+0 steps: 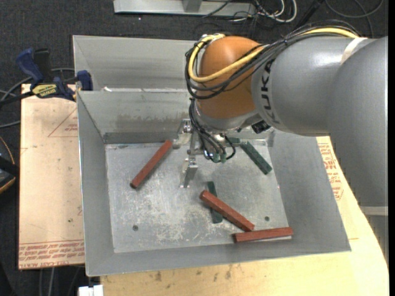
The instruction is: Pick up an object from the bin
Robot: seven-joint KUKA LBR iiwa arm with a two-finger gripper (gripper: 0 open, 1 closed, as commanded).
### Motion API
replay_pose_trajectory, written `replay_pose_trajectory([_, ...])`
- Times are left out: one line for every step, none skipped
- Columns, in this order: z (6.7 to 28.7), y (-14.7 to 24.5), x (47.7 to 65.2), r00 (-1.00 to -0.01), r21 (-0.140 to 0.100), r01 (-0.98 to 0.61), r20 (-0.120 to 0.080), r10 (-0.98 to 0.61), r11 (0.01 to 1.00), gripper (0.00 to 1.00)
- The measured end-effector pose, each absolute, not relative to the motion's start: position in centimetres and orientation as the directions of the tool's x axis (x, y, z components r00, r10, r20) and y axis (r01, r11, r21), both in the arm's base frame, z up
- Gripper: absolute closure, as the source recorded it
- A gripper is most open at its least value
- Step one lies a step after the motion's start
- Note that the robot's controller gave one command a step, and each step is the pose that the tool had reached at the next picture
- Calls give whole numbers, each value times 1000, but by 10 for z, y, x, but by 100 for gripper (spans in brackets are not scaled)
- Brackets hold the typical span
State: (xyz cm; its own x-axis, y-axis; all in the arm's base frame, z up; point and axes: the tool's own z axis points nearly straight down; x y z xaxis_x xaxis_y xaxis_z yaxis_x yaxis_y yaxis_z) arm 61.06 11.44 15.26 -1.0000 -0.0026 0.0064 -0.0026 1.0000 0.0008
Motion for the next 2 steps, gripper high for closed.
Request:
replay_pose_trajectory([158, 114, 612, -1000, 1, -1, -1, -1, 1000, 0])
replay_pose_trajectory([82, 197, 623, -981, 4, -194, -23, -194, 981, 100])
